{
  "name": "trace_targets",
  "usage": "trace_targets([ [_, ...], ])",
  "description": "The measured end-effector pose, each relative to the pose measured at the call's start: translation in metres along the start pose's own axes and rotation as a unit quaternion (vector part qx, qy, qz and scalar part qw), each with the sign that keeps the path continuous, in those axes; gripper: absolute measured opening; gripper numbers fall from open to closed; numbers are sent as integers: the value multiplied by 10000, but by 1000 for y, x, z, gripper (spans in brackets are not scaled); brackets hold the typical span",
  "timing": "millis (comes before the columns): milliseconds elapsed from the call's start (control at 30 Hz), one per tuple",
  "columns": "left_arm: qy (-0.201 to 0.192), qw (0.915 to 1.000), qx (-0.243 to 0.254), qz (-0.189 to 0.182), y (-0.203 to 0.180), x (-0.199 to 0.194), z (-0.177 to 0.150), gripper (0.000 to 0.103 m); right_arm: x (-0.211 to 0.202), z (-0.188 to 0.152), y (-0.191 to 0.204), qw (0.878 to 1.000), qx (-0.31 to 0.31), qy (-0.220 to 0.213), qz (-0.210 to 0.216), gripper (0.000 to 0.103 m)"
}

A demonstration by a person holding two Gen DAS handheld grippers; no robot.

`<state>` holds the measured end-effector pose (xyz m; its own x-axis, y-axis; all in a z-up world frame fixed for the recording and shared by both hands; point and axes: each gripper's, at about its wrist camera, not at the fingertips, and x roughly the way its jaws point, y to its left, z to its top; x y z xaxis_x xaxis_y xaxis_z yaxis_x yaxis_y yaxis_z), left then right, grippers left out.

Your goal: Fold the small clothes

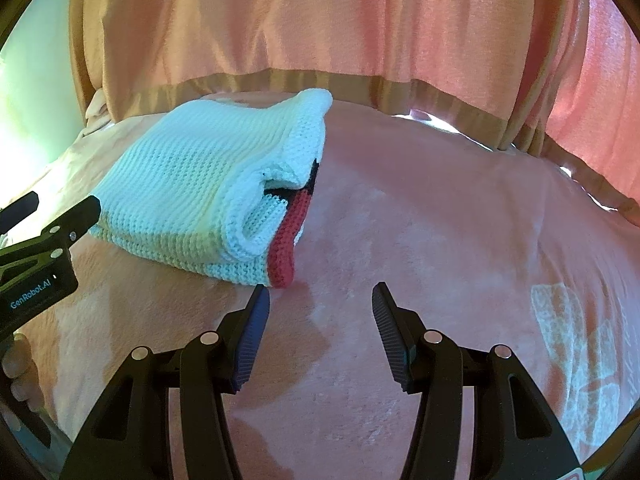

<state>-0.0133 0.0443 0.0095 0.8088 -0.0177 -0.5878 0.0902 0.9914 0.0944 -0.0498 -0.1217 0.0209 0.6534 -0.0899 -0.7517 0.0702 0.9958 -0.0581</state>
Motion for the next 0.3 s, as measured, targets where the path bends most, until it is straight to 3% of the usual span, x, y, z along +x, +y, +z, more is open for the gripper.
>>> trace_targets([
  [100,191,9998,-64,12,3,5,2,98,0,0,0,10000,3,1,4,52],
  [300,196,9994,-254,113,8,6,2,98,0,1,1,10000,-12,-13,-7,56],
])
